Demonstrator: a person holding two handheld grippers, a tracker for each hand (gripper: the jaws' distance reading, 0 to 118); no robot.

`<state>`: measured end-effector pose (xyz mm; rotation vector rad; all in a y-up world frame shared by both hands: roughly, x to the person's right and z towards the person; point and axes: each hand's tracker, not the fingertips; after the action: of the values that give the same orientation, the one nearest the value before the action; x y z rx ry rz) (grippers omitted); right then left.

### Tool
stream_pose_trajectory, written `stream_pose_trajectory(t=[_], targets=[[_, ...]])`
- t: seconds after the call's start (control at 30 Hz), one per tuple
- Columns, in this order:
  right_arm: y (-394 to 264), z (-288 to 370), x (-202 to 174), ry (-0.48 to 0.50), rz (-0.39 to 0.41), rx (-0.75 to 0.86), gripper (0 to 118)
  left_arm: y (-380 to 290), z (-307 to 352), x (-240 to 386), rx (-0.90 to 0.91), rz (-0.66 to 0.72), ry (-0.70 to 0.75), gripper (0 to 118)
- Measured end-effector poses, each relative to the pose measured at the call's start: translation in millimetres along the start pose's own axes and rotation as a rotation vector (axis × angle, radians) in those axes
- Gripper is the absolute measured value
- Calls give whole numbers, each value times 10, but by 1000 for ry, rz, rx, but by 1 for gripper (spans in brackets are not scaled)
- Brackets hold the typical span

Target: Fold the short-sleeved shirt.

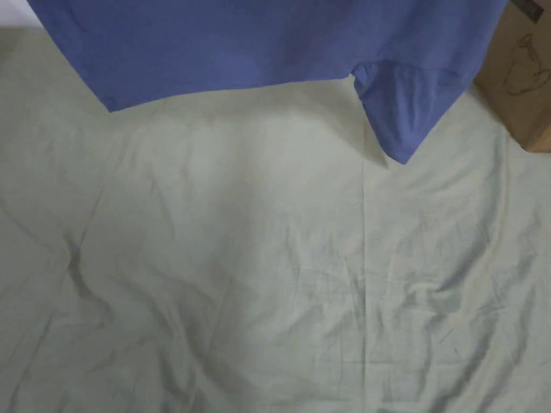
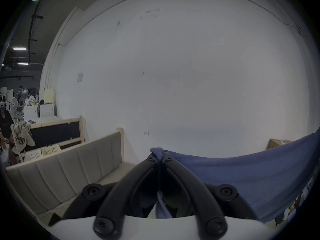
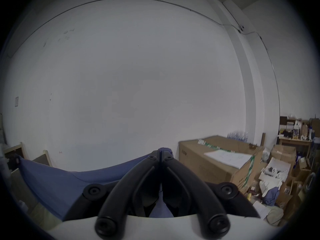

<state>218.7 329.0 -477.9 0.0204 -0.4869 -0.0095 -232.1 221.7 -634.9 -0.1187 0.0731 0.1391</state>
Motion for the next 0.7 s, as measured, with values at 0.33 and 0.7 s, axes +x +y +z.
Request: stream_pose_trajectory(t=[0.33,0.7], targets=[[-1272,643,637,94,-104,-305,1,-1249,696,-514,-232,37,-94,0],[-3115,2069,1508,106,-150,-610,1,-3157,2080,-1372,-498,93,-160,0]])
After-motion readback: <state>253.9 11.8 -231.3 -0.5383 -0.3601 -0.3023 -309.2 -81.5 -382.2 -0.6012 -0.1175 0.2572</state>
